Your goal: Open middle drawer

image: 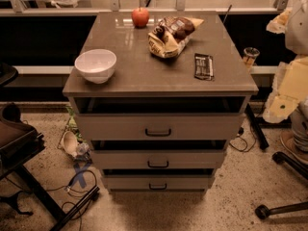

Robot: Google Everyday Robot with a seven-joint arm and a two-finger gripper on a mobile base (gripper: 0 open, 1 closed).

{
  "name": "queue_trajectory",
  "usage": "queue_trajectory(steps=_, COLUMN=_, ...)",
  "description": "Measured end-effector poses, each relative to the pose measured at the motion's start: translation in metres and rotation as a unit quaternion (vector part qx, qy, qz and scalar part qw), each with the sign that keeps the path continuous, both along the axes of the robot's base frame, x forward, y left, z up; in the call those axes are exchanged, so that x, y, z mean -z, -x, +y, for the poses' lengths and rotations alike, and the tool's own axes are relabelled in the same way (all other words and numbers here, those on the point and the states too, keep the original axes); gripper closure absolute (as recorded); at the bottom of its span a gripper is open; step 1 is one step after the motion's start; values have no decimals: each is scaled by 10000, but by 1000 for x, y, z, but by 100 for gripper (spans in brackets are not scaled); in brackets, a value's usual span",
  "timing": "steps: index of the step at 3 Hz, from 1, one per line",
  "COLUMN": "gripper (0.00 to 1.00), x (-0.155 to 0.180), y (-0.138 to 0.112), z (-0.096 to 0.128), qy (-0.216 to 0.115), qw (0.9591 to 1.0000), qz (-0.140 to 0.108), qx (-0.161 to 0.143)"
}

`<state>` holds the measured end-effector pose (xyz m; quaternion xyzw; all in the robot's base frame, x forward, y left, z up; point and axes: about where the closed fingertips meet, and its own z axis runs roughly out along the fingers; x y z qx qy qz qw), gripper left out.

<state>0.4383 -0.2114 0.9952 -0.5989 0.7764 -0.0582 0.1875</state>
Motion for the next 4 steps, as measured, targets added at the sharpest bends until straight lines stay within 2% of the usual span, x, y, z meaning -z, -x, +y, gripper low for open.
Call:
queue_trajectory(steps=1, gripper=0, x=0, y=0, z=0, qy=0, qw=10000, qz=0, qx=0)
queue_trajectory(steps=2, gripper=0, x=15, y=0, z=2, qy=-131, qw=9998, qz=-128, qx=-12)
queue_trajectory(steps=3, gripper=0, x=52, y=21, z=4, qy=-496, qw=9981, qz=-341, qx=-118)
queue_trajectory(steps=4, gripper=0, x=106, y=52, z=-4, qy=-1015, qw=9934, qz=-519, qx=-89)
